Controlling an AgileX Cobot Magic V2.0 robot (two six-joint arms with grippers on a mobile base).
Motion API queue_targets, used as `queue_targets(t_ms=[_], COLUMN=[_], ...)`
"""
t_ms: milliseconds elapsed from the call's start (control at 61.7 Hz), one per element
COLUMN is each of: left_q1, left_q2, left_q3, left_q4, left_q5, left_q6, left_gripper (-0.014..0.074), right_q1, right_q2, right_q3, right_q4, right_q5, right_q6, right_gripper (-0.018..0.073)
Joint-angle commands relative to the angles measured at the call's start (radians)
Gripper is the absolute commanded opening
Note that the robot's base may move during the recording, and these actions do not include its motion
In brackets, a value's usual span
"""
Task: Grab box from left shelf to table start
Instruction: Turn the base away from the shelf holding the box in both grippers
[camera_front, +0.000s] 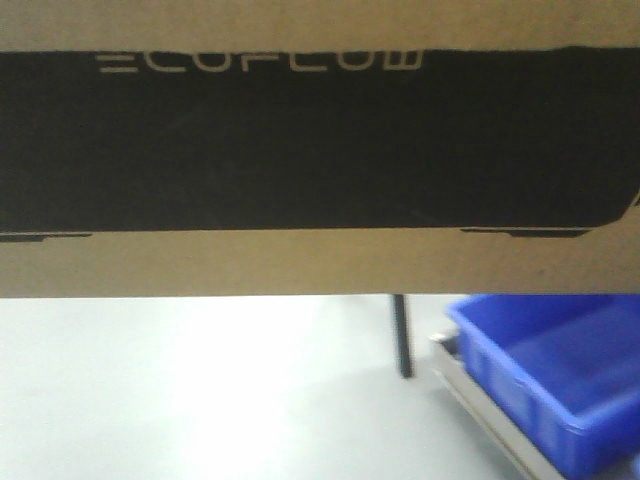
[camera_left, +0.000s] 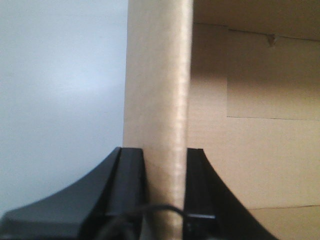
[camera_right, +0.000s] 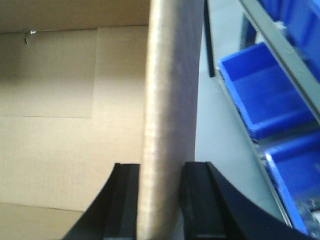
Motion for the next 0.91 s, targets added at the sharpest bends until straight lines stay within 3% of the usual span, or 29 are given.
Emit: queue_targets(t_ms=[0, 891], left_q1=[-0.001, -0.001], left_q2=[-0.015, -0.010], left_q3=[-0.038, -0.038], left_q4=[-0.013, -0.013], left_q5=[-0.162, -0.164], left_q6=[-0.017, -0.017], left_gripper=[-0.0054, -0.0054], right_q1=[-0.009, -0.009], right_q2=[-0.001, -0.001], right_q3=[-0.035, -0.035], right_q4=[-0.120, -0.120], right_q5=[-0.100, -0.099], right_q6=[-0.006, -0.006], right_gripper=[0.0026, 0.0026])
